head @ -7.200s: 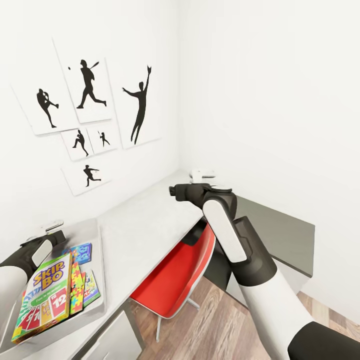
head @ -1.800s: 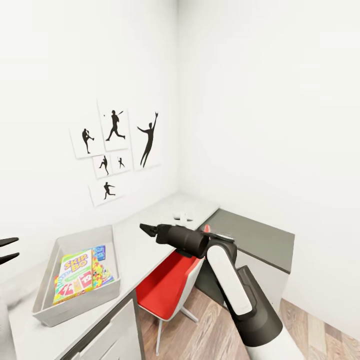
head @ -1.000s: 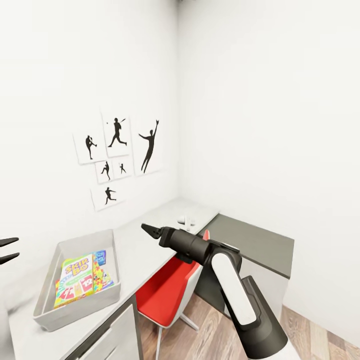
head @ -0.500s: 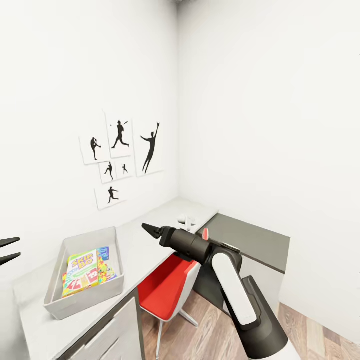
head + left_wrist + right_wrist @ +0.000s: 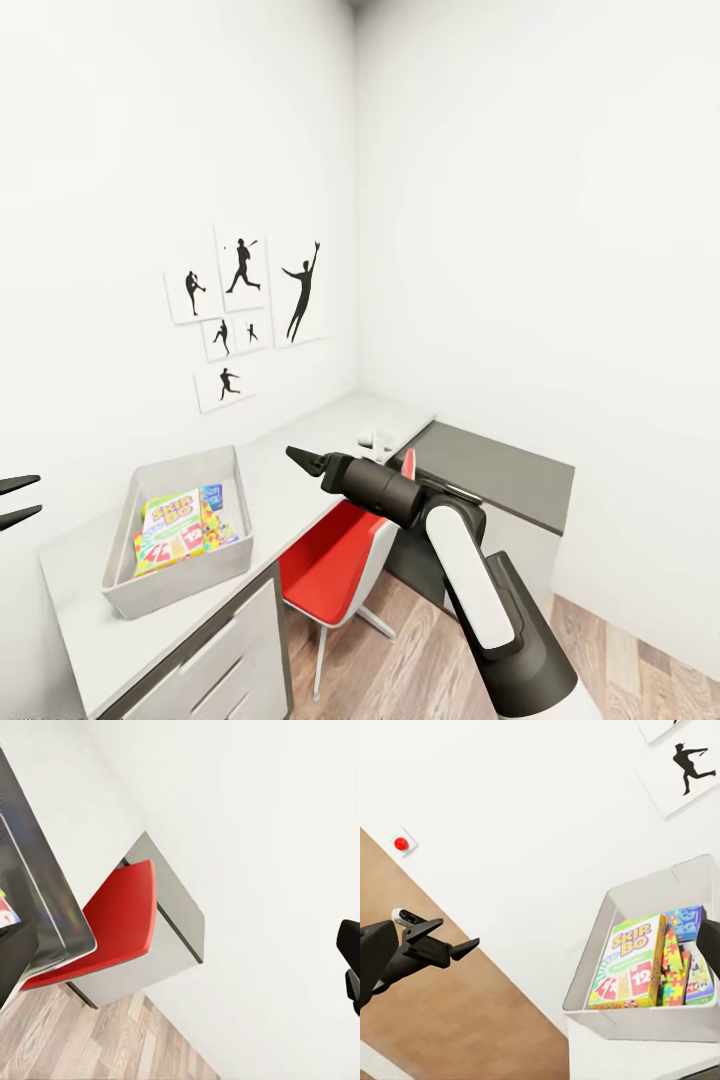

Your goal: Put all the toys in the child's room - the three board games (two on the bed and one on the table), the two jigsaw puzzles on the table, and the tennis ball on the table - inside the toy box on the table in the child's room.

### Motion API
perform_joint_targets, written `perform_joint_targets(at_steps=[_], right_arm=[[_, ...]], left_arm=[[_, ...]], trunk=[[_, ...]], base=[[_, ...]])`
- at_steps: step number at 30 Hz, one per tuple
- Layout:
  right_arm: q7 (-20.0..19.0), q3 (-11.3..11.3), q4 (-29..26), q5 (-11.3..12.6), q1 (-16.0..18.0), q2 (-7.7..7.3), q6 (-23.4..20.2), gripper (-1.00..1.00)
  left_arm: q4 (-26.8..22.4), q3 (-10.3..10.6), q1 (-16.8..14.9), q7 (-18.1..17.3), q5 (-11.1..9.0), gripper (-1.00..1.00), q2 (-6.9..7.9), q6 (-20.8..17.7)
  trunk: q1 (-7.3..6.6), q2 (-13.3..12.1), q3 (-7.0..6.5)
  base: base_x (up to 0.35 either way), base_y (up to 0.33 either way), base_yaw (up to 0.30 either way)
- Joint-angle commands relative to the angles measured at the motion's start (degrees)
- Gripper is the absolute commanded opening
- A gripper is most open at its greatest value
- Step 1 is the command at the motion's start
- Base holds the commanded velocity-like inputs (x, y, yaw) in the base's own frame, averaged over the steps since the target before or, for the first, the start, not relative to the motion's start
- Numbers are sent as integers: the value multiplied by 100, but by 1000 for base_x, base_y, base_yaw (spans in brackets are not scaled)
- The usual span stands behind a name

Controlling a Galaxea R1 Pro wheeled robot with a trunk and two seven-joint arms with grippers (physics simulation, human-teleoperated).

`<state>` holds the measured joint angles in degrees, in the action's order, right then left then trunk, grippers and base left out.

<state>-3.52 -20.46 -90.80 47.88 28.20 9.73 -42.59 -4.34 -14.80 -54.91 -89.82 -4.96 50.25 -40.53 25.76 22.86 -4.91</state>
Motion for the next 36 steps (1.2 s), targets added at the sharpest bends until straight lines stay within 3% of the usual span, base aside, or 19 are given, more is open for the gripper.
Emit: perform_joint_targets(at_steps=[1,36], right_arm=[[-30,7,1,-24,2,3,-26,100],[-35,2,9,-18,2,2,-21,100]], left_arm=[[4,47,-3,-18,-49,100,2,-61],[4,46,-3,-18,-48,100,-6,-61]], trunk=[[2,5,12],[2,5,334]], base=[[-6,0,0],[-47,0,0]])
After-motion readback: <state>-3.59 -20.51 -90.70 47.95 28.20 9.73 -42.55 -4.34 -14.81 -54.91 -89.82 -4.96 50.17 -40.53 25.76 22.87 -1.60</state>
